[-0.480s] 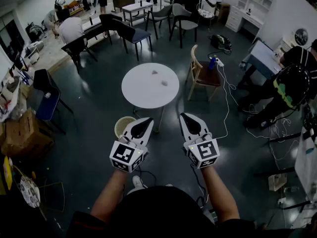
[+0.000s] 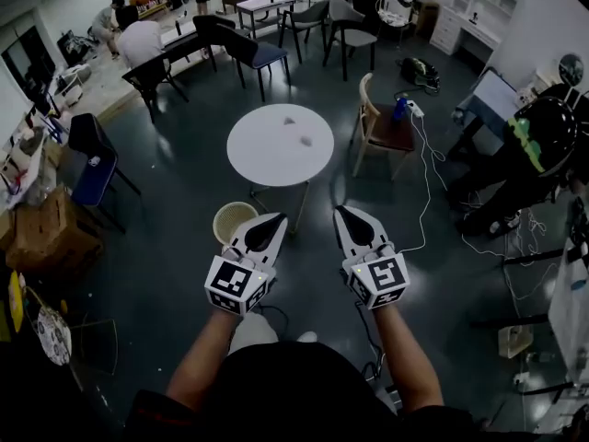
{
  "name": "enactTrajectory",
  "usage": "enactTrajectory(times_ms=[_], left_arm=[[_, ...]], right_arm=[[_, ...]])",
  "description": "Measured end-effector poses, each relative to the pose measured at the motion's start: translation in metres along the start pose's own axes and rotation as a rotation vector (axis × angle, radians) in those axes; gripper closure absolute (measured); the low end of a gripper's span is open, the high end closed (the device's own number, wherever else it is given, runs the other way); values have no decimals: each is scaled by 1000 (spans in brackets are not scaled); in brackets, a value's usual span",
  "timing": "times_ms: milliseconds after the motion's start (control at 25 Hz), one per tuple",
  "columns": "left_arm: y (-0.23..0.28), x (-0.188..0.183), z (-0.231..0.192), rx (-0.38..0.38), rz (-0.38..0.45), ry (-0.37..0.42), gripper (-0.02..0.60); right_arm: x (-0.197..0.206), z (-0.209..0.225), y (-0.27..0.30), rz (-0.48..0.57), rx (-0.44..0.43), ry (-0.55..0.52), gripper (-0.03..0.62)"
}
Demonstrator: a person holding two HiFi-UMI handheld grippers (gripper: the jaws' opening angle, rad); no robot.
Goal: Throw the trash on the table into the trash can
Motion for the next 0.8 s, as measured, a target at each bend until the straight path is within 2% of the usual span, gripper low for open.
enactTrajectory(times_ms=[440,680,800], left_arm=[[19,10,-19,-17,-27,-17,568],[48,11,-61,11,5,-118,568],[69,12,-90,17,0,-113,568]], right_arm=[[7,19,31,-13,-17,5,574],[6,36,71,-23,5,37,574],[7,48,102,-33,17,37,574]])
Point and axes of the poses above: the fingertips, and each gripper's own axes: y forward along the fingers, z to its right, x out of its underside, the point moved 10 cm from there along -y, backward along the fingers, and after that the axes turned 5 degrees about -z, right-handed, at the moved point
